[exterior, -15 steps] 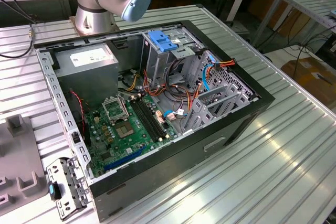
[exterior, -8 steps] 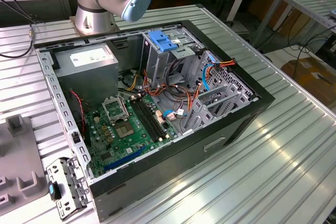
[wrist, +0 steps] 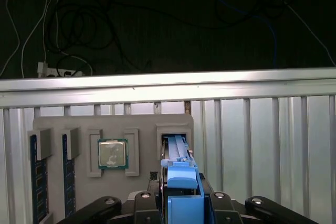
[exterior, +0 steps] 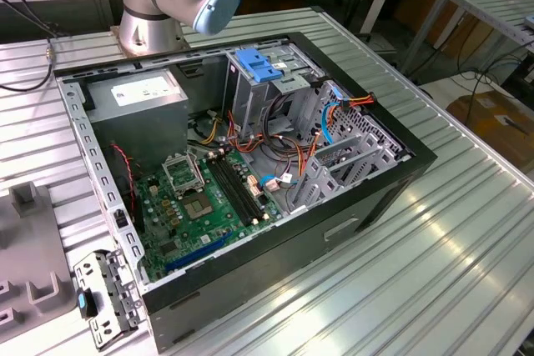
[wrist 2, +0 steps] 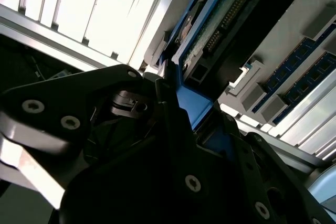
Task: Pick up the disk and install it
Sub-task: 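Pick up the disk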
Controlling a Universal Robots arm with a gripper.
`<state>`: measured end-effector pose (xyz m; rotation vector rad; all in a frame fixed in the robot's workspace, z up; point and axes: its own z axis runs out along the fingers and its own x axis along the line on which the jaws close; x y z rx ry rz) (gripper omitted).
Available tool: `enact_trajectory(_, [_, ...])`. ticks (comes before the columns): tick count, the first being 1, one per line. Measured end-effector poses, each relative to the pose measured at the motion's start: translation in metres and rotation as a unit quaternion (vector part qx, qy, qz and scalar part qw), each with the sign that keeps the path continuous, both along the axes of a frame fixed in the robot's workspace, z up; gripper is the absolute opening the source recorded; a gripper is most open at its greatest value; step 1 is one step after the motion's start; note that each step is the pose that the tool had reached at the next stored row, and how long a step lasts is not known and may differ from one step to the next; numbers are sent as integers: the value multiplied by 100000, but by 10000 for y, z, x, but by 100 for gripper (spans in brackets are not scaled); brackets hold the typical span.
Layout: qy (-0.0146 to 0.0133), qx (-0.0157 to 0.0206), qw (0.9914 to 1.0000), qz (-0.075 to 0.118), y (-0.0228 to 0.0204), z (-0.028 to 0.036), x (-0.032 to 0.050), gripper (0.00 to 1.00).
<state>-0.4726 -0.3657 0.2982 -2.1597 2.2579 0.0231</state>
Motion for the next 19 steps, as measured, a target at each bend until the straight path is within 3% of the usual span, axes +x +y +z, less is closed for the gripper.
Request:
enact_trajectory(9, [-7,4,100000,2,0,103,0,37])
enact_trajectory(19, [-7,5,100000,1,0,169,0,37])
